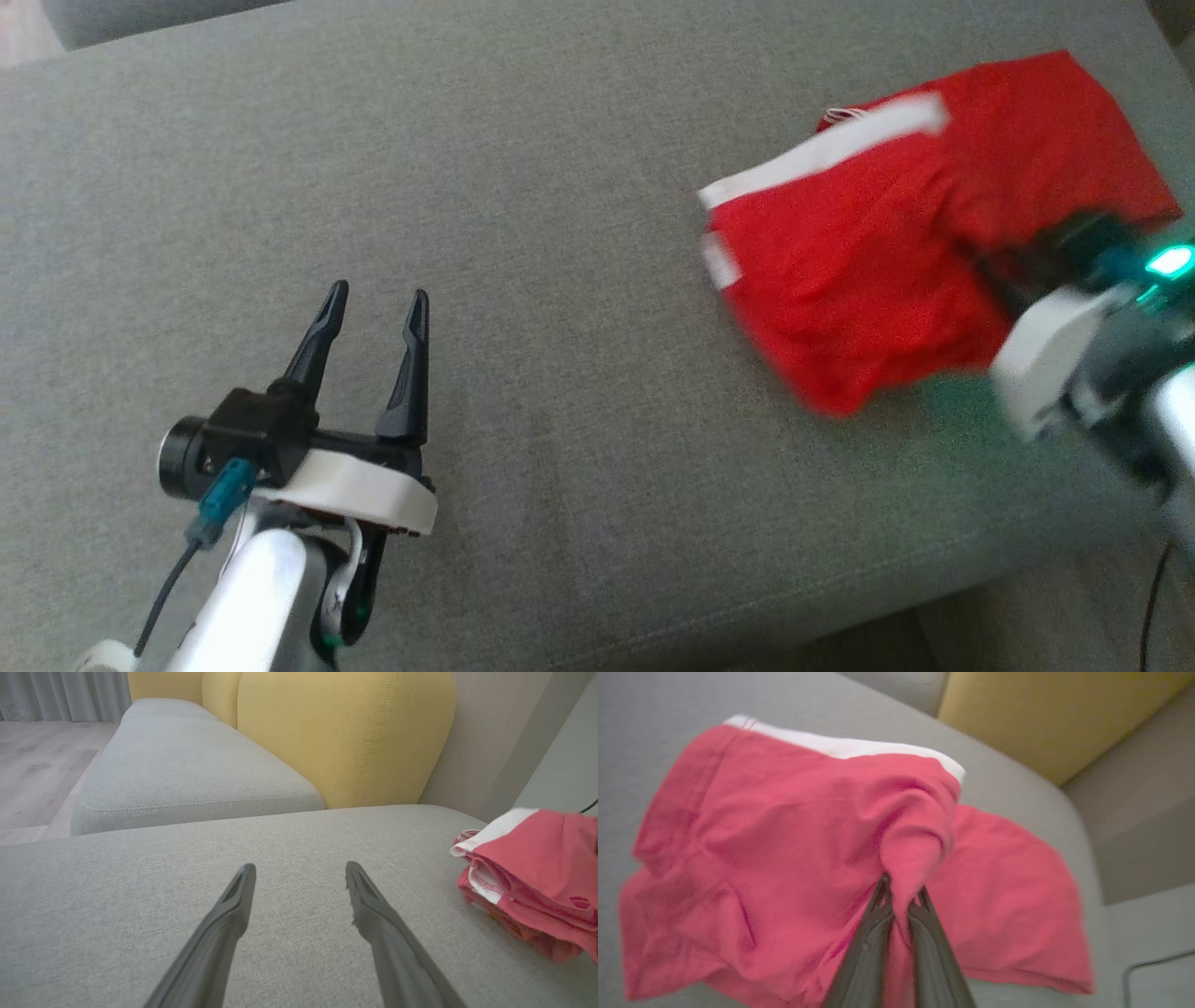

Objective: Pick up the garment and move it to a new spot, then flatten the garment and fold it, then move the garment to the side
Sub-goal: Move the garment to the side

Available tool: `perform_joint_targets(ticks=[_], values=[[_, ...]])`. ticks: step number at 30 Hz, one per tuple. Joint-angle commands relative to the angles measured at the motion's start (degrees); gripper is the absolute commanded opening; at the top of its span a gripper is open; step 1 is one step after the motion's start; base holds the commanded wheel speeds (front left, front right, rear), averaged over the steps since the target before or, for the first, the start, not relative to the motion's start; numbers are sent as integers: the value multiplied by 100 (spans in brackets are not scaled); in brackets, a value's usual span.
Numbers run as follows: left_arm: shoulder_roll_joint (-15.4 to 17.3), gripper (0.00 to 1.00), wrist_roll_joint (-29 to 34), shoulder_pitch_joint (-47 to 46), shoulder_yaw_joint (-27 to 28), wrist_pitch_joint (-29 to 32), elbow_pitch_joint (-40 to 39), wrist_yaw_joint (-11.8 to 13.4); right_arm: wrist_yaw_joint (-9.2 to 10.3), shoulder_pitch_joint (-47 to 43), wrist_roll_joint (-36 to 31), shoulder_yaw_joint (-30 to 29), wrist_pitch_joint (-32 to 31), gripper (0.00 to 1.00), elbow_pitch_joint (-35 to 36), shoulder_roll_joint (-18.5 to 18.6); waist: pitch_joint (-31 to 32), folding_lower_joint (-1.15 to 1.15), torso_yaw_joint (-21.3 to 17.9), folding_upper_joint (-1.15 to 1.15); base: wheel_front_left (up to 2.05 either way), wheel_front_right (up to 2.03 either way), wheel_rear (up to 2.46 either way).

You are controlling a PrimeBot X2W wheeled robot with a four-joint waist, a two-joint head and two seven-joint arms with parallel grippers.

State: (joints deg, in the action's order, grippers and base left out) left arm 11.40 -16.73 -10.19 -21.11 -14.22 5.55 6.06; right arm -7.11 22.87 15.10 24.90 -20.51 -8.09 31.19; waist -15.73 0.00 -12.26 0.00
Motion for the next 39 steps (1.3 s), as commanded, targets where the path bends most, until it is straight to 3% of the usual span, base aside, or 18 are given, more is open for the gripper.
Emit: perform_joint_targets(ticks=[1,6,10,25,26,27,34,39], values=[[110,100,13,-276,209,-39,-201,-6,-37,353,-29,-167,-105,0,279,373,-62,0,-55,0,0,0,0],[105,100,8,-403,207,-40,-209,0,-37,876,40,-413,-445,0,-19,820,-152,0,-26,0,0,0,0],[116,100,4,-490,219,-45,-208,-16,-37,1074,133,-780,-525,0,-508,832,-216,0,95,0,0,0,0],[99,100,36,-842,166,-64,-245,-106,-37,1726,-291,-2155,-103,0,-2946,-15,-870,0,541,0,0,0,0],[94,100,41,-870,153,-66,-224,-117,-37,1776,-307,-2247,-27,87,-3211,-130,-886,0,556,0,0,0,0],[94,100,38,-875,153,-67,-211,-121,-37,1796,-326,-2289,11,100,-3318,-184,-879,0,553,0,0,0,0],[74,100,12,-764,147,-72,-94,-111,-37,1702,-523,-2719,418,100,-3553,-497,-496,0,444,0,0,0,0],[79,100,-31,-538,167,-74,-35,-69,-37,1288,-679,-2946,703,100,-2915,-706,-62,0,337,0,0,0,0]])
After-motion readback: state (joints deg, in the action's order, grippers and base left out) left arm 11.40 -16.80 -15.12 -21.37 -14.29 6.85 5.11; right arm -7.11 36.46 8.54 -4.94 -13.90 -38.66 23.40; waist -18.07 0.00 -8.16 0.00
